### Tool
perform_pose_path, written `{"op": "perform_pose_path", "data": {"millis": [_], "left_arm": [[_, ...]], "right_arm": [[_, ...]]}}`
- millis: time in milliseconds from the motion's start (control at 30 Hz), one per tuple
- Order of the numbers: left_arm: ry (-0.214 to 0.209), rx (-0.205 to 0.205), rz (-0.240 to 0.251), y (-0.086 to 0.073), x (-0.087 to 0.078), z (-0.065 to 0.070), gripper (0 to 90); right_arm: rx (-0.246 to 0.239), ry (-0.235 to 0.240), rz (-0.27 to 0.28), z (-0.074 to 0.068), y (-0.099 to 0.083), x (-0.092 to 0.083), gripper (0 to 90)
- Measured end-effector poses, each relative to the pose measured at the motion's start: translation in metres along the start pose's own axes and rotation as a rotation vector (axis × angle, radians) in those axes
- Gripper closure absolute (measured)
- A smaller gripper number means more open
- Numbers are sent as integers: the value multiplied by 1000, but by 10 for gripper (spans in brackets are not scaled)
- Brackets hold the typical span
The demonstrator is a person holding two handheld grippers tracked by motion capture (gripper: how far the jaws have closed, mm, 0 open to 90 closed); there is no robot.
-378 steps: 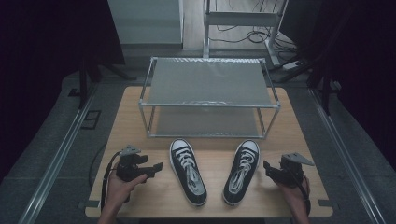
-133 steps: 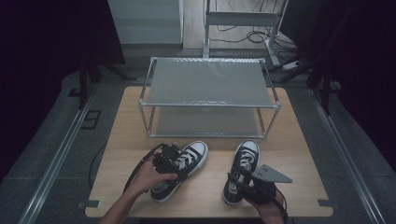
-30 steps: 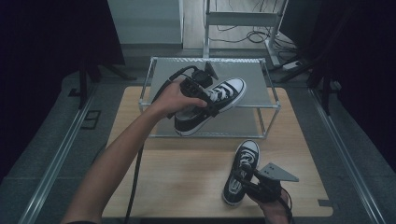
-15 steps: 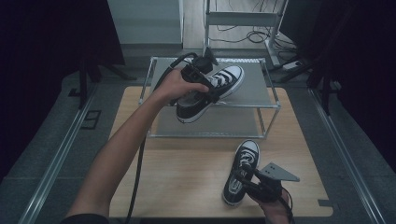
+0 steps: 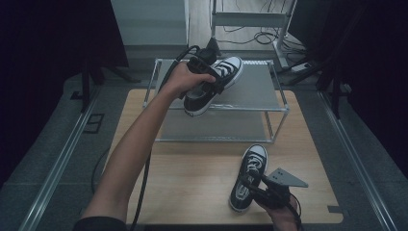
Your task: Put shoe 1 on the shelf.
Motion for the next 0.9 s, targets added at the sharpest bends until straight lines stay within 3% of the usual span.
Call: {"op": "perform_pose_path", "data": {"millis": [100,500,900], "left_arm": [[29,-30,-5,4,2,-6,153],[71,-139,-14,12,4,-24,152],[107,-222,-7,22,13,-27,152]], "right_arm": [[3,-1,4,1,0,-1,550],[8,1,9,0,1,-3,550],[7,2,10,0,1,-3,550]]}}
Point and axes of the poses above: each handheld gripper's, and its own axes: x roughly forward along the jaws, y roughly out of its top, z roughly to its right, the point moved 7 cm from there along x, roughly forward along the jaws, and after that the axes turned 4 degrees about y, right-handed, at the moved point
